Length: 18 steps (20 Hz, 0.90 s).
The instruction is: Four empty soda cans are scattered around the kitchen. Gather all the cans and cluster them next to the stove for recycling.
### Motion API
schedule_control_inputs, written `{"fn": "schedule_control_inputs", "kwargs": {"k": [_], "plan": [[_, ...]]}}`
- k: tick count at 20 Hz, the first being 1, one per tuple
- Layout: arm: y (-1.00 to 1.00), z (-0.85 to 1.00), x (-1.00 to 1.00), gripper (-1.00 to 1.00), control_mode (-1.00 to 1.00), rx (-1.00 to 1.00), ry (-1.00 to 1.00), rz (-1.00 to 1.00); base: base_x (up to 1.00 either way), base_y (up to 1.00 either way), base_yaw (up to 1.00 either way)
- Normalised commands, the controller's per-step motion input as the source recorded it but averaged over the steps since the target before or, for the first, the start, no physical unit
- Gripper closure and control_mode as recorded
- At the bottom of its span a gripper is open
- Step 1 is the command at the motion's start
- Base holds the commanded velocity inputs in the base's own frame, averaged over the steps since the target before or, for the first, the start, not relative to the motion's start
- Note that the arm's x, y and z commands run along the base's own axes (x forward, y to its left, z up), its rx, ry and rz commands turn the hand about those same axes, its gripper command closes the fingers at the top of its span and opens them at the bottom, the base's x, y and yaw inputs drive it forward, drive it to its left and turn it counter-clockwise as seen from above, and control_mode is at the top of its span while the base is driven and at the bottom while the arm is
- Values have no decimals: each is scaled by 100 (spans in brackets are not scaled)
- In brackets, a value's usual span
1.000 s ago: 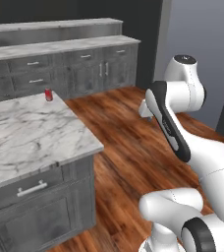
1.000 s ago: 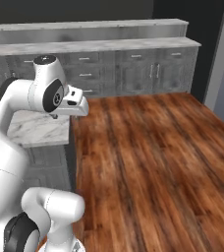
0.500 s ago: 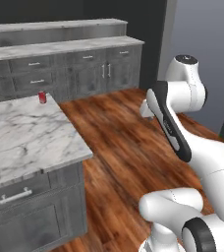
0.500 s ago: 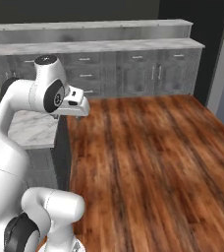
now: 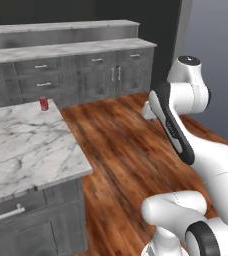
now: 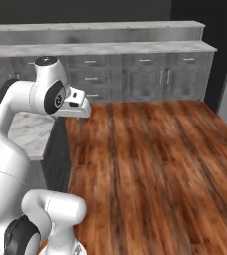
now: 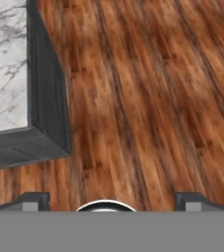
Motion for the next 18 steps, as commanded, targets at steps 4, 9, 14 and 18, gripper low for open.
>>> {"fn": "schedule_control_inputs", "kwargs": {"k": [4, 9, 14, 18], "plan": [[0, 0, 0, -100, 100, 0, 0, 0, 55, -34, 6], [0, 0, 0, -100, 100, 0, 0, 0, 55, -35, 4], [0, 0, 0, -100, 100, 0, 0, 0, 55, -33, 7], [0, 0, 0, -100, 100, 0, 0, 0, 55, -32, 9]]}}
